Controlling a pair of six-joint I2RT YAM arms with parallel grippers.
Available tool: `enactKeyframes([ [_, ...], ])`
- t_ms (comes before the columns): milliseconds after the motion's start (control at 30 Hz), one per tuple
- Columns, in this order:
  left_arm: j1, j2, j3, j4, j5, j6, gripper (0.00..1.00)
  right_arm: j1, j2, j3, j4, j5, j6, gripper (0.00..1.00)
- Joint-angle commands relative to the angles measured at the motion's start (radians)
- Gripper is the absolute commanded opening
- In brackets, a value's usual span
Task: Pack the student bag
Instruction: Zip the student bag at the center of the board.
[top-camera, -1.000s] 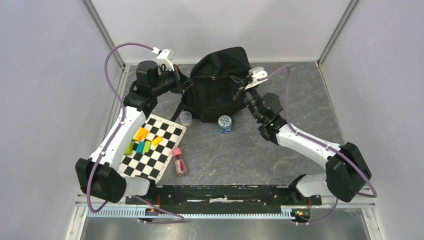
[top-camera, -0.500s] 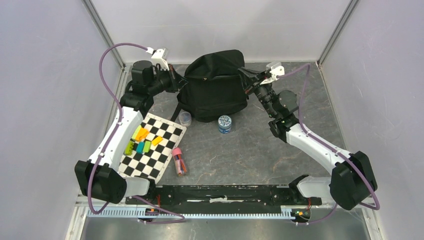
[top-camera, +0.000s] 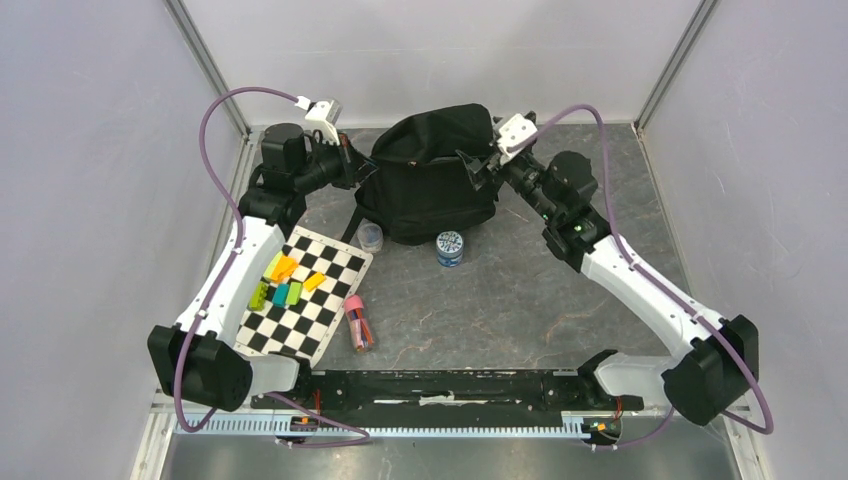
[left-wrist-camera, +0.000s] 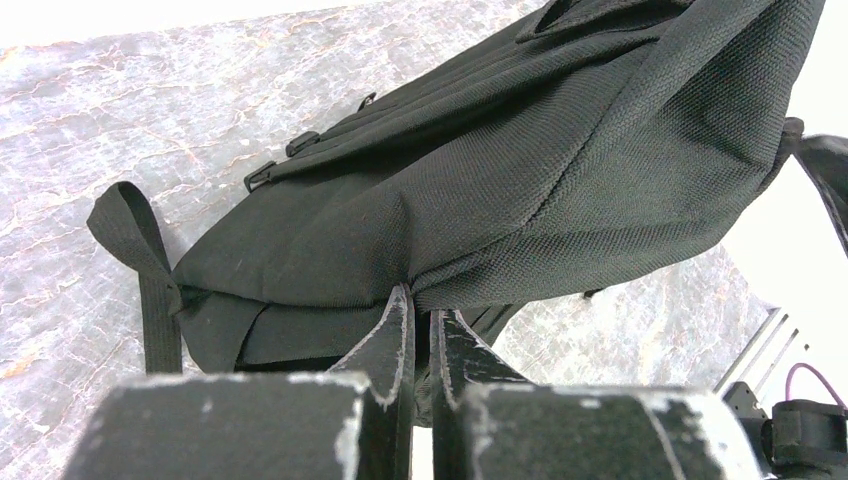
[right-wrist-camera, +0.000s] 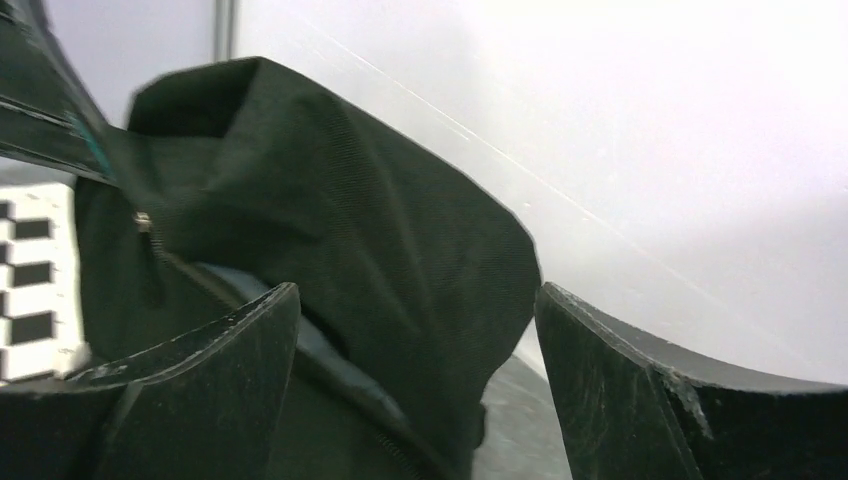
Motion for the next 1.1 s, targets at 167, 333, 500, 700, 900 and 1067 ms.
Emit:
enactKeyframes([
  [167, 0.006, -0.055, 0.086, 0.088, 0.007, -0.003, 0.02, -0.020, 0.138, 0.227, -0.385, -0.068, -0.240, 0.92],
  [333, 0.007, -0.038, 0.113, 0.048, -0.031, 0.011, 0.02, -0.030, 0.123, 0.275, -0.401, -0.074, -0.196, 0.95],
  [500, 0.007, -0.041, 0.106, 0.053, -0.031, 0.009, 0.02, -0.053, 0.192, 0.358, -0.494, 0.010, -0.227, 0.95],
  [700, 0.006, -0.043, 0.115, 0.059, -0.013, 0.023, 0.02, -0.053, 0.277, 0.405, -0.519, 0.064, -0.322, 0.83],
  [900, -0.011, -0.041, 0.134, 0.063, 0.023, 0.102, 0.02, -0.053, 0.321, 0.706, -0.511, 0.061, -0.188, 0.00],
  [1067, -0.095, -0.044, 0.201, 0.013, -0.034, 0.252, 0.04, -0.066, 0.433, 1.090, -0.558, 0.009, 0.011, 0.00],
])
